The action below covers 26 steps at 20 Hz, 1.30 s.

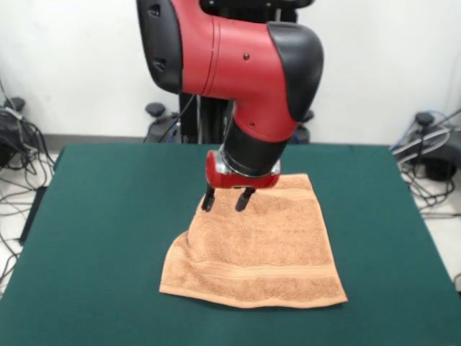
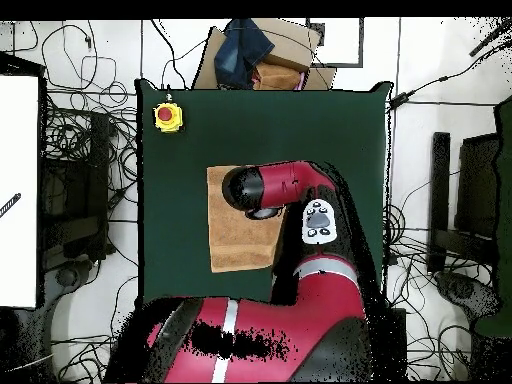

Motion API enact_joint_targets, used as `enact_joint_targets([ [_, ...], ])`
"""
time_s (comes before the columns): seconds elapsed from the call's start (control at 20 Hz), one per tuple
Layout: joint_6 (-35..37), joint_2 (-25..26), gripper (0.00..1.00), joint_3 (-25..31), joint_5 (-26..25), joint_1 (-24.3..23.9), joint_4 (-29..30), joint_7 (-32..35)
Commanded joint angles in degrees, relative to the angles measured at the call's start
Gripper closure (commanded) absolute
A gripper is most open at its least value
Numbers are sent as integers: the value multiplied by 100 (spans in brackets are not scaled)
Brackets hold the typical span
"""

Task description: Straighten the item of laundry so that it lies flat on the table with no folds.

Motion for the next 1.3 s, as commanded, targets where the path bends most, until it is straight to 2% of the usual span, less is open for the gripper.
enact_joint_targets([
  [0.05, -1536, -161, 0, -290, -532, 302, 347, 1102],
  [0.65, -1592, 145, 0, -612, -302, 419, 141, 874],
  [1.0, -1573, 307, 0, -922, -350, 528, 11, 822],
  [1.3, -1942, 632, 0, -959, -371, 434, -165, 794],
])
